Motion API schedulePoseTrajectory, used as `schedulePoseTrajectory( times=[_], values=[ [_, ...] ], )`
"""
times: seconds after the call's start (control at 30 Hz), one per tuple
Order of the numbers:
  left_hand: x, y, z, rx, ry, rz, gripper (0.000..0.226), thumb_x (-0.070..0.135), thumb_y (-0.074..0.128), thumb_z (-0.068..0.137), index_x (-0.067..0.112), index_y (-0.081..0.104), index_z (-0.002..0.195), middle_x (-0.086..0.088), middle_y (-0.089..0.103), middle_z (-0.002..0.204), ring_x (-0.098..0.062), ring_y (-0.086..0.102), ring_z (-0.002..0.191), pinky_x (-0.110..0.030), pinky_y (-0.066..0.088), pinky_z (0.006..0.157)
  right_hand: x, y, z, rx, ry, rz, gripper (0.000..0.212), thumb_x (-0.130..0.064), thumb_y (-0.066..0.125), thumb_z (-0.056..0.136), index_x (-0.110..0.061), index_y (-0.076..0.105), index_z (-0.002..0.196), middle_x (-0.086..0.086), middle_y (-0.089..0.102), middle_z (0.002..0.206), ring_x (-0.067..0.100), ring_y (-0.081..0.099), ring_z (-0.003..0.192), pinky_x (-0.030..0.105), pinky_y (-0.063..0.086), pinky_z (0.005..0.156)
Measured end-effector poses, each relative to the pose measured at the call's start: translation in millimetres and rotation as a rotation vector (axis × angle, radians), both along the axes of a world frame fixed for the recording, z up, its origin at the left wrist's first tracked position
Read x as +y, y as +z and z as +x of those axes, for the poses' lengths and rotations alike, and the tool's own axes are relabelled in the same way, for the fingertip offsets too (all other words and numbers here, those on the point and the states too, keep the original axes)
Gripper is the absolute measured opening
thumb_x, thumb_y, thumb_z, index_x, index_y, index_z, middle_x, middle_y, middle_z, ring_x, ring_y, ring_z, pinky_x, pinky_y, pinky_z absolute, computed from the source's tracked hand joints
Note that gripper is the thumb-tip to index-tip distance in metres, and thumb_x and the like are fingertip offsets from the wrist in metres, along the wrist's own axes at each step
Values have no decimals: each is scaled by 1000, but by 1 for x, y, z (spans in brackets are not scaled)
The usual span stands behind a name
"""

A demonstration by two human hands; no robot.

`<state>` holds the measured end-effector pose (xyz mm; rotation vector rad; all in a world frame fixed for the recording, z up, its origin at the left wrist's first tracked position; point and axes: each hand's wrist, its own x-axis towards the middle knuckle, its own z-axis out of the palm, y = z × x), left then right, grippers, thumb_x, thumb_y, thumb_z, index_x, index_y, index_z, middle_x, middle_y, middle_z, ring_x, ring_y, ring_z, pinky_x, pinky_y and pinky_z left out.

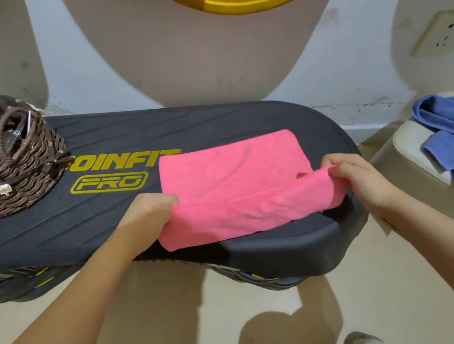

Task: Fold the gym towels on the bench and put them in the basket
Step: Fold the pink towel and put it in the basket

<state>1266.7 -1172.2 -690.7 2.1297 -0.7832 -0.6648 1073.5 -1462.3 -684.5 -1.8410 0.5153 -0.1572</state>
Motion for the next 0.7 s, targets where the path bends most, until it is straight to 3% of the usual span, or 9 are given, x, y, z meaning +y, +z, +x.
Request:
schedulePoseTrajectory(
  times=[0.03, 0.1, 0.13, 0.23, 0.33, 0.43, 0.57, 0.63, 0.7],
  values=[
    [-3, 1, 6, -29, 38, 4, 18, 15, 37, 58, 4, 50, 53, 7, 46, 54, -12, 42, 57, -25, 33, 56, -4, -1, 4, 0, -38, 11, 15, -17, 40, 70, -11, 39, 56, -12, 36, 49, 5, 31, 51, 27, 22, 53],
    [-8, 1, 21, -58, 129, -38, 18, 14, 48, 74, 8, 60, 63, 7, 60, 72, 3, 54, 65, -19, 40, 67, -10, -4, 16, 26, -88, 24, 18, -21, 42, 73, -12, 43, 57, -11, 38, 49, 6, 34, 52, 28, 22, 55],
    [-12, 2, 26, -25, 204, -89, 18, 10, 51, 82, 9, 61, 68, 6, 60, 74, 5, 54, 61, -15, 41, 63, -12, -5, 23, 42, -111, 34, 19, -22, 44, 74, -14, 44, 58, -11, 40, 49, 6, 35, 53, 28, 23, 55],
    [-25, -7, 40, 141, 452, -181, 26, 12, 52, 90, 10, 55, 64, -3, 49, 65, -11, 46, 54, -20, 40, 47, -17, -12, 48, 88, -242, 8, 27, -18, 51, 88, -17, 47, 61, -6, 44, 57, 12, 37, 59, 27, 26, 56],
    [-37, -19, 48, 174, 532, -188, 23, 20, 50, 92, 7, 53, 74, -4, 44, 69, -19, 41, 70, -32, 34, 63, -22, -19, 75, 151, -341, -108, 27, -17, 48, 94, -19, 49, 67, -3, 50, 69, 12, 42, 66, 26, 32, 57],
    [-47, -27, 54, 76, 576, -128, 20, 22, 46, 94, 9, 52, 80, -7, 40, 71, -20, 37, 73, -31, 26, 60, -24, -24, 97, 241, -365, -225, 19, -17, 44, 95, -13, 51, 78, 1, 52, 80, 18, 45, 77, 29, 33, 59],
    [-55, -29, 58, -133, 577, 106, 36, 22, 40, 96, 12, 36, 61, 0, 38, 62, -22, 39, 74, -36, 13, 57, -23, -25, 113, 356, -298, -444, 26, -18, 36, 97, -11, 40, 72, 7, 49, 81, 24, 43, 80, 30, 28, 68],
    [-57, -32, 60, -199, 571, 139, 35, 20, 38, 97, 12, 36, 63, -2, 42, 65, -25, 41, 78, -29, 17, 60, -23, -26, 115, 382, -285, -518, 22, -20, 34, 99, -8, 41, 82, 12, 50, 86, 27, 44, 79, 31, 28, 67],
    [-60, -37, 63, -273, 562, 141, 28, 21, 37, 98, 7, 40, 73, -17, 53, 77, -34, 46, 85, -30, 23, 65, -21, -26, 117, 394, -279, -588, 23, -23, 32, 100, -6, 45, 93, 16, 53, 91, 31, 48, 81, 32, 30, 67]
  ],
)
